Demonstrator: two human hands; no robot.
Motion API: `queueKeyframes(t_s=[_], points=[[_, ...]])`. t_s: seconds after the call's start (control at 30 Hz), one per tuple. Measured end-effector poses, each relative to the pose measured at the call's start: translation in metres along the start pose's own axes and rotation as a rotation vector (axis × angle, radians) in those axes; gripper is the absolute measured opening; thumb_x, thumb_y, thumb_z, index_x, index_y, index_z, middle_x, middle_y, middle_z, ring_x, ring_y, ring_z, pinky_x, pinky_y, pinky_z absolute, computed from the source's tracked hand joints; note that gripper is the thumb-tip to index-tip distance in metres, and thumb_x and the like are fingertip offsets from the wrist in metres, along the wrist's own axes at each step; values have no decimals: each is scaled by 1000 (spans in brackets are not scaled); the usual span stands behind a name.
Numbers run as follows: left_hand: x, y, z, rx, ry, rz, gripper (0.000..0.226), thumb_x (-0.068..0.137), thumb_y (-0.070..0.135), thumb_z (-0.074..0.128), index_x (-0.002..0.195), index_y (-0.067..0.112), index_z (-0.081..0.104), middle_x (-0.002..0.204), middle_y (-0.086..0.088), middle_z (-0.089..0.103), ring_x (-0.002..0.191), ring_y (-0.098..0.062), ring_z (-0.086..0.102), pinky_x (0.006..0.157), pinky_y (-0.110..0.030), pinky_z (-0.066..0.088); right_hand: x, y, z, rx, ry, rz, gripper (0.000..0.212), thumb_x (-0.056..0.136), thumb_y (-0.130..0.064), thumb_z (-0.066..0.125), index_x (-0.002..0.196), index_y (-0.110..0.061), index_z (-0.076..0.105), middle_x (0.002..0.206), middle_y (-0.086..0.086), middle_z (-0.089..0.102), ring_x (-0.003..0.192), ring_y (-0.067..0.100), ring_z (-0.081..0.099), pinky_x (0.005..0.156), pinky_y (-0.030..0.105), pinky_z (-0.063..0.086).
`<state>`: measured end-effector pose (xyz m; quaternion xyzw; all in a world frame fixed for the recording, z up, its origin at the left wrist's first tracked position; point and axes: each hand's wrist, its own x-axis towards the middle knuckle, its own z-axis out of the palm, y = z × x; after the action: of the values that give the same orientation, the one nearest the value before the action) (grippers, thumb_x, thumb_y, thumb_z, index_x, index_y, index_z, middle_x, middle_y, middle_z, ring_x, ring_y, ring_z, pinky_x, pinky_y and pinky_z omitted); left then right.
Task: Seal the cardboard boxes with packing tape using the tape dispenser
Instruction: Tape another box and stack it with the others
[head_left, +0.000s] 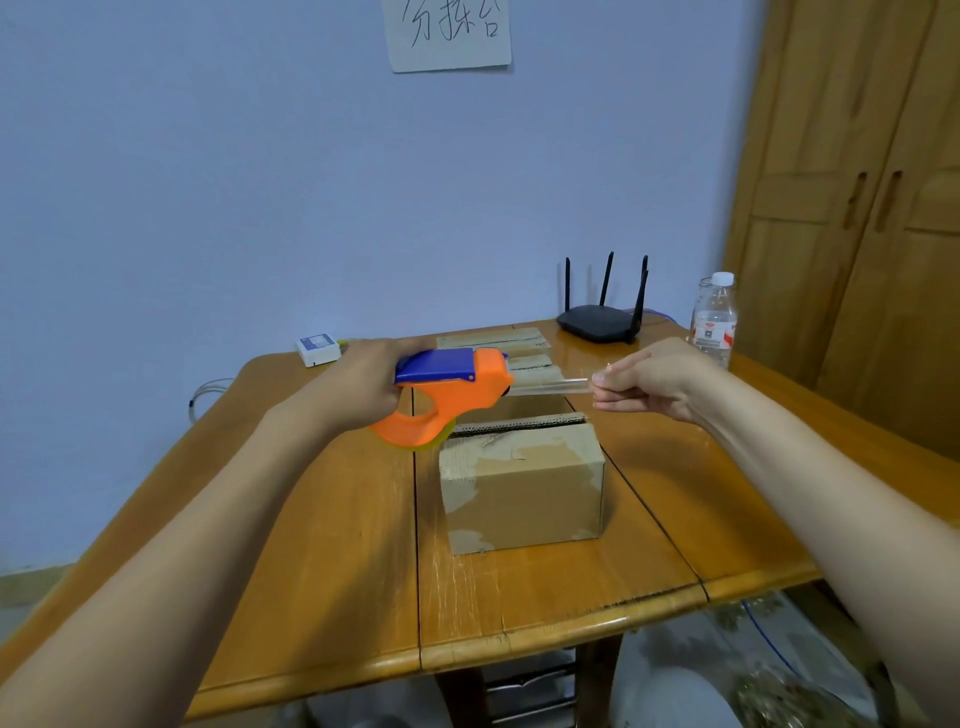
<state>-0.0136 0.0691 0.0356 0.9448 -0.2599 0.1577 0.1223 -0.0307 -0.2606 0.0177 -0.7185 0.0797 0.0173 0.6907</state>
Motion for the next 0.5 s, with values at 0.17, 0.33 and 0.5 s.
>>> queueKeyframes(t_s=[0.17, 0.33, 0.5], points=[[3, -3, -5, 67, -49, -55, 54, 84, -9, 51, 128, 21, 58, 99, -2, 68, 84, -20, 58, 62, -29, 46, 6, 4, -25, 49, 68, 38, 16, 87, 11, 67, 102, 14, 66, 93, 23, 70, 74, 24, 71, 58, 31, 62], [3, -8, -17, 56, -44, -152, 55, 83, -8, 53, 129, 22, 59, 101, 1, 64, 89, -19, 54, 62, -23, 37, 11, 21, -55, 51, 45, 184, 22, 85, 6, 67, 107, 8, 67, 88, 20, 76, 80, 26, 75, 64, 36, 64], [13, -5, -32, 51, 14, -130, 57, 80, -8, 49, 125, 23, 63, 94, 0, 64, 89, -25, 57, 63, -25, 38, 13, 49, -53, 156, -11, 268, 23, 88, 0, 68, 112, 0, 68, 100, 18, 76, 88, 35, 75, 67, 48, 64]])
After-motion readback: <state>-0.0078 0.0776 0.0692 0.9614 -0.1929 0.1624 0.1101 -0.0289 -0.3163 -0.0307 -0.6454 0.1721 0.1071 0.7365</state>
